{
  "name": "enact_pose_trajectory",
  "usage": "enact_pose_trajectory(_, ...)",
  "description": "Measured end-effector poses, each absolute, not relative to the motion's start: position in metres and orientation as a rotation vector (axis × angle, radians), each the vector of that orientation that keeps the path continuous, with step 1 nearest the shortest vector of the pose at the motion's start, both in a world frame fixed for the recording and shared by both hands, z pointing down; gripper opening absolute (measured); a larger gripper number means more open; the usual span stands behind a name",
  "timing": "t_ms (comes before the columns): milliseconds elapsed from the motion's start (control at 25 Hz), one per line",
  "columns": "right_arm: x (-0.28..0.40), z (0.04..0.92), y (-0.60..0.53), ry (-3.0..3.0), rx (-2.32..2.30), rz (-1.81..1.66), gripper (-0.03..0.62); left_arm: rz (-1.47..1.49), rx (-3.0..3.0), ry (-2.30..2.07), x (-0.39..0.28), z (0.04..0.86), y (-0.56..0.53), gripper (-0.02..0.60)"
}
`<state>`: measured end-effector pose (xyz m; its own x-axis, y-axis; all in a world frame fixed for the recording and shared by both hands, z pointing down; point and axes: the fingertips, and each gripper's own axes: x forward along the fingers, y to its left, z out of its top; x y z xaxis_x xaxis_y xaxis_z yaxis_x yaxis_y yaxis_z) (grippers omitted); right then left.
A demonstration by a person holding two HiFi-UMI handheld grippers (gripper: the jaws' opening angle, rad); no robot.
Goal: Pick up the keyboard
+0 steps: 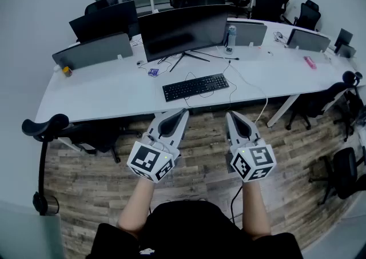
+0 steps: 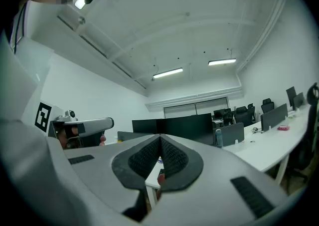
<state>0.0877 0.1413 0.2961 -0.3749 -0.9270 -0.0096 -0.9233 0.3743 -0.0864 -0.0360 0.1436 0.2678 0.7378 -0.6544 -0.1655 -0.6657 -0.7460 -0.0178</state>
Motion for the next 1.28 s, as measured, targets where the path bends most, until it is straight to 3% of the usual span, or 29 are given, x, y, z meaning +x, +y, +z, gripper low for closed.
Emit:
enact_pose_trajectory(680,0.116,0.308,0.159,2.585,-1.669,-0.117,0.006,0.203,-2.859,1.121,-0.002,0.278,0.165,0.004)
enact_pose_trajectory(1280,0.108,0.317,0.138,2.595,-1.657,-0.161,0.006,0.189,-2.879,1.143,-0.011,0.29,0.148,0.003)
